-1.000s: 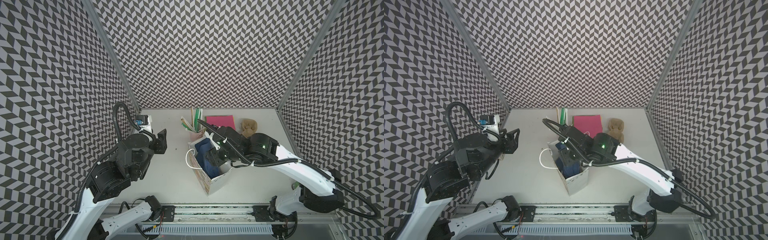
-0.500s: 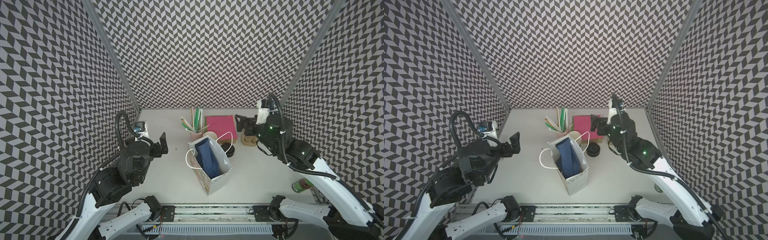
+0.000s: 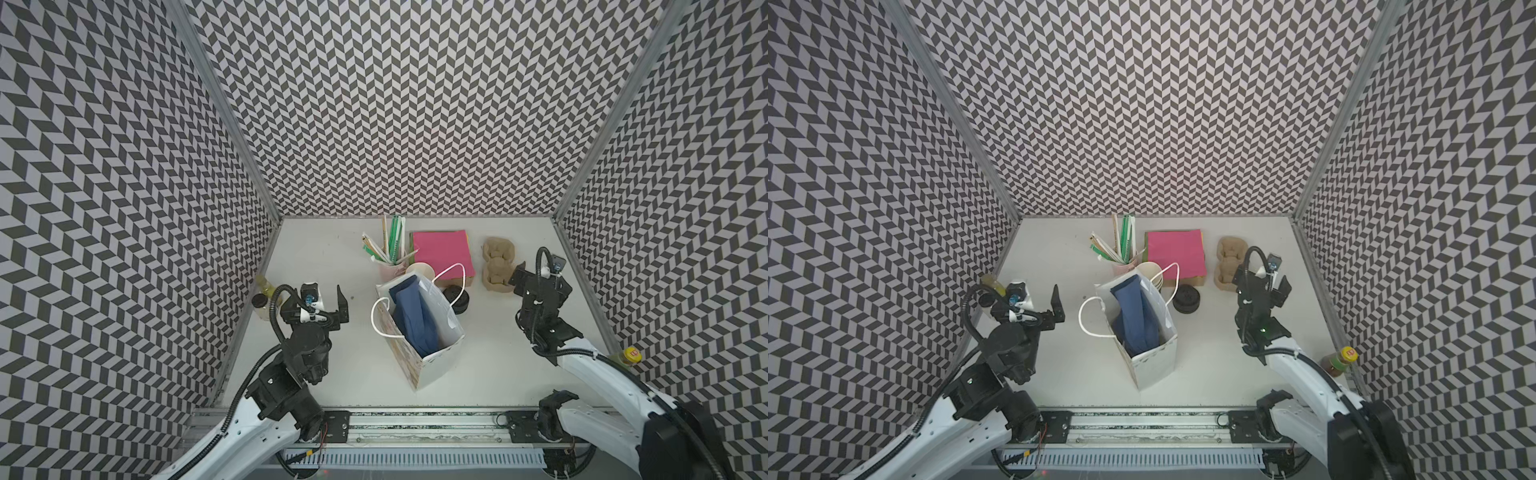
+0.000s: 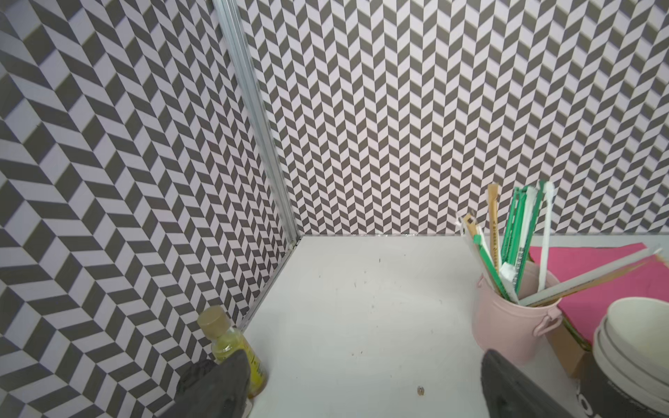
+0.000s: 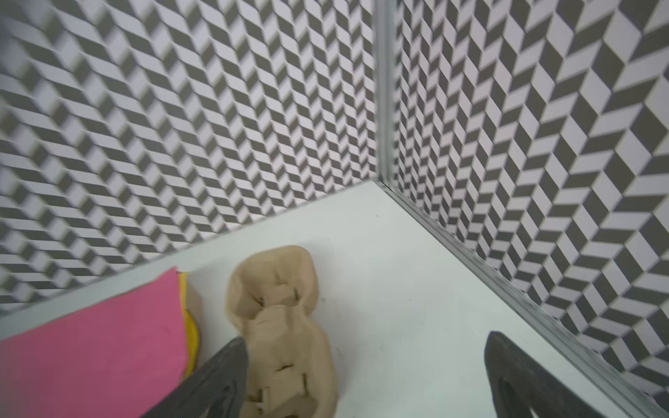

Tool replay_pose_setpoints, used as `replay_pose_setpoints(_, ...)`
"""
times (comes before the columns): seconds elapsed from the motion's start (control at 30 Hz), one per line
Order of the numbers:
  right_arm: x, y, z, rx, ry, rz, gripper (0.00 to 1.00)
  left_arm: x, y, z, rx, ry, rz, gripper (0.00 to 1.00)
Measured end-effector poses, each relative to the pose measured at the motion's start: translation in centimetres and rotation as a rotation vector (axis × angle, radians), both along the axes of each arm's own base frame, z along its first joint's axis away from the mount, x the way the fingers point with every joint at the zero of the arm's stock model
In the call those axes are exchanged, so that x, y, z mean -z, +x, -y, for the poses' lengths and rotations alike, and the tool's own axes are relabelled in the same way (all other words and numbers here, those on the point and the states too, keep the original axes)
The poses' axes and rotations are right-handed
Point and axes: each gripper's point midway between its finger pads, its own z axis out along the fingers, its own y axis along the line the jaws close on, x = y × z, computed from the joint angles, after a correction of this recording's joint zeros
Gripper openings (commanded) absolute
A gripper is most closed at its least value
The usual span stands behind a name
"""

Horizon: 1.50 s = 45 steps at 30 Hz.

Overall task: Pack a coffee takeout order
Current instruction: Reset both arms

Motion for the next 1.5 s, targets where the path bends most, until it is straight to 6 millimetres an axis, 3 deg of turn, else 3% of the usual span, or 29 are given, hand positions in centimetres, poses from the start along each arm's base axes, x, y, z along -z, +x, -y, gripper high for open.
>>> replay_pose_setpoints(0.17,6.4,-0.4,1.5,0.012,-0.108,-0.113,0.99,3.4,2.5,-2.4,-0.104,0.003,-0.014,1.00)
replay_pose_setpoints(0.23,7.6,-0.6,1.1,-0.026,-0.116,-0.112,0.99,4.8,2.9,-3.0,-0.116,0.018,-0.004,1.00)
replay_pose_setpoints(0.3,7.6,-0.3,0.4,-0.080,-0.109,-0.081,0.99,6.3,3.2,-3.4,-0.121,0.027,0.002,1.00)
replay_pose_setpoints(0.47,5.4,1.6,-1.0,-0.146,-0.087,0.058,0.99,10.3,4.2,-5.0,-0.141,0.033,-0.051,1.00)
replay_pose_setpoints(0.63,5.9,2.6,-1.0,-0.195,-0.077,0.068,0.99,12.5,6.0,-6.7,-0.189,-0.007,-0.095,1.00)
replay_pose_setpoints(0.73,5.4,2.9,-0.2,-0.215,-0.059,0.115,0.99,12.8,6.8,-7.6,-0.218,-0.073,-0.058,1.00)
replay_pose_setpoints(0.83,6.9,2.2,-0.5,-0.236,-0.060,0.094,0.99,13.4,8.4,-8.0,-0.226,-0.102,-0.034,0.99)
replay_pose_setpoints(0.93,7.0,2.3,-1.0,-0.263,-0.057,0.085,0.99,14.0,10.5,-8.0,-0.191,-0.114,-0.036,1.00)
replay_pose_setpoints(1.2,6.0,2.0,-1.1,-0.271,-0.063,0.148,0.99,13.6,12.7,-6.7,-0.074,-0.126,0.012,1.00)
replay_pose_setpoints(1.5,5.7,2.0,-1.2,-0.272,-0.062,0.161,0.99,12.9,13.0,-6.2,-0.042,-0.129,0.038,1.00)
